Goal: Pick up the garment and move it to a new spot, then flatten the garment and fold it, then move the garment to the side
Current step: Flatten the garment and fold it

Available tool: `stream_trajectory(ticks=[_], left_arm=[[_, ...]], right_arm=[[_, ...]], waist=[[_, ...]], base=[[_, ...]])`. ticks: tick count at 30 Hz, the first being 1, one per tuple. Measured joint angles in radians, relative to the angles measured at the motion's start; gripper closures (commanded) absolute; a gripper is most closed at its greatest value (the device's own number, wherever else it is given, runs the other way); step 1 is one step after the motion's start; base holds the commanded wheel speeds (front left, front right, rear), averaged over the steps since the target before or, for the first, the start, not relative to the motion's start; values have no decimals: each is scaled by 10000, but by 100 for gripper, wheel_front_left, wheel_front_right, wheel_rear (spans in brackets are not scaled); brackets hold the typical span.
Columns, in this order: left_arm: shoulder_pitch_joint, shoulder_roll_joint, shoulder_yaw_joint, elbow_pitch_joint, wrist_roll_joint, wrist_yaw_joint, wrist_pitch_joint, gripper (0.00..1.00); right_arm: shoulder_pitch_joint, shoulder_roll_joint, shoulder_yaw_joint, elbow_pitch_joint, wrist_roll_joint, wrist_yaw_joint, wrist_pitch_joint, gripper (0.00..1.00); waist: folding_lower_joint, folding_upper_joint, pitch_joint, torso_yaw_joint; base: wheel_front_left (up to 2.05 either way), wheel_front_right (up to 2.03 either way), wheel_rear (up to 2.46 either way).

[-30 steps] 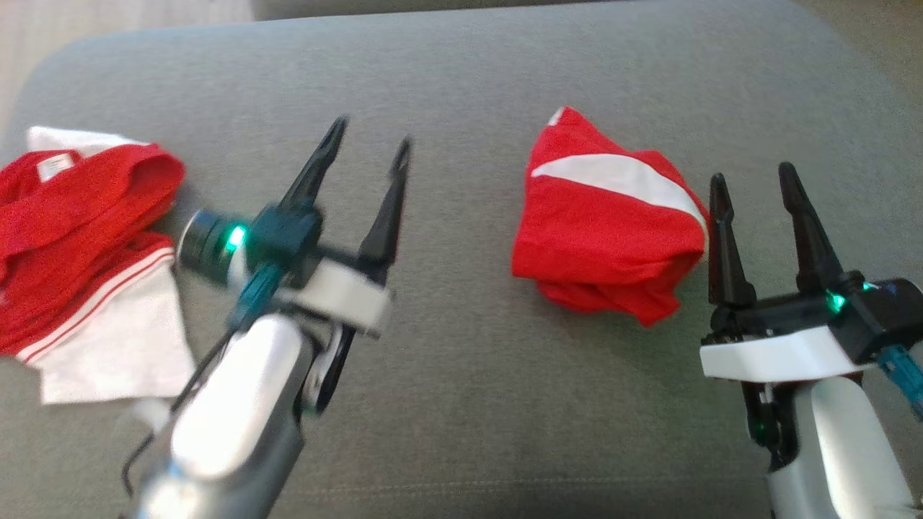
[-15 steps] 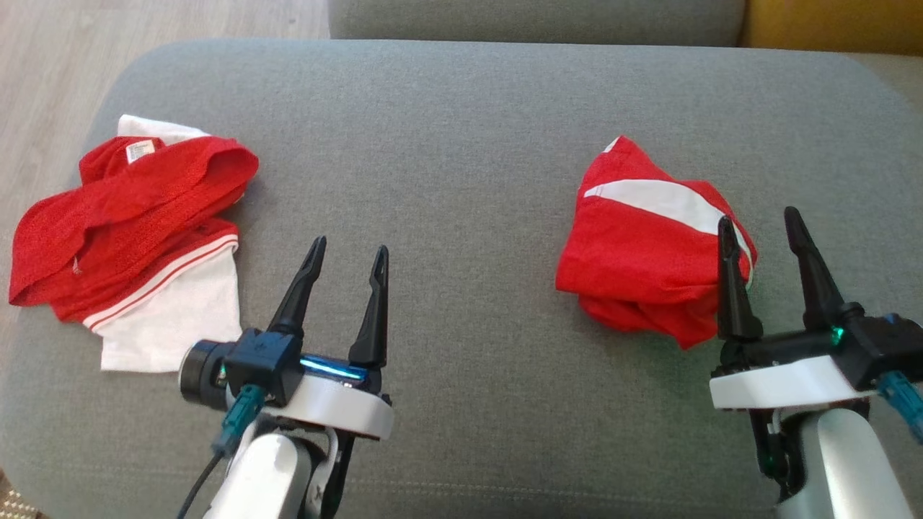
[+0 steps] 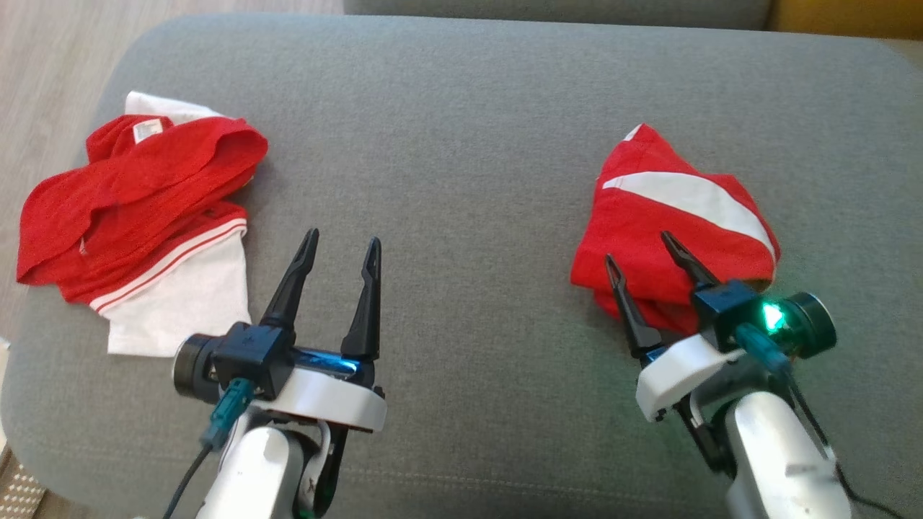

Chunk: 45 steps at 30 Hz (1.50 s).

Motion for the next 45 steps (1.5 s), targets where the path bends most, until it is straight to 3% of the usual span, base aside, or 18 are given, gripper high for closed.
stream_trajectory(ticks=[7, 14, 15, 16, 29, 38, 41, 42, 45], left_arm=[[-25, -25, -125, 71, -125, -69, 0, 0], [-94, -40, -295, 84, -324, 13, 0, 0], [-125, -40, -301, 90, -328, 15, 0, 0], [-167, -40, -309, 100, -328, 15, 0, 0], [-269, -48, -604, 232, -476, 102, 0, 0], [-250, -52, -725, 316, -575, 105, 0, 0], [-205, -48, -859, 353, -577, 109, 0, 0], [-205, -48, -859, 353, -577, 109, 0, 0], [-177, -50, -920, 359, -640, 117, 0, 0]], right_arm=[[-419, -497, 56, 953, -560, 0, 953, 0], [-630, -533, -153, 1407, -646, 0, 1442, 0], [-671, -533, -188, 1467, -646, 0, 1494, 58], [-704, -531, -222, 1517, -646, 0, 1559, 100], [-1016, -247, -230, 1202, -171, 0, 692, 100], [-2963, -150, 458, 347, 2612, 0, -617, 100], [-3675, -134, -125, 13, 4144, 0, -1225, 100], [-3675, -134, -125, 13, 4144, 0, -1225, 100], [-4047, -113, -1342, 180, 5233, 0, -1697, 100]], waist=[[0, 0, 253, 273], [0, 0, 470, 490], [0, 0, 493, 508], [0, 0, 513, 525], [0, 0, 435, 517], [0, 0, 68, 433], [0, 0, -94, 463], [0, 0, -94, 463], [0, 0, -227, 476]], base=[[0, 0, 0], [0, 0, 0], [0, 0, 0], [0, 0, 0], [0, 0, 0], [0, 0, 0], [0, 0, 0], [0, 0, 0], [0, 0, 0]])
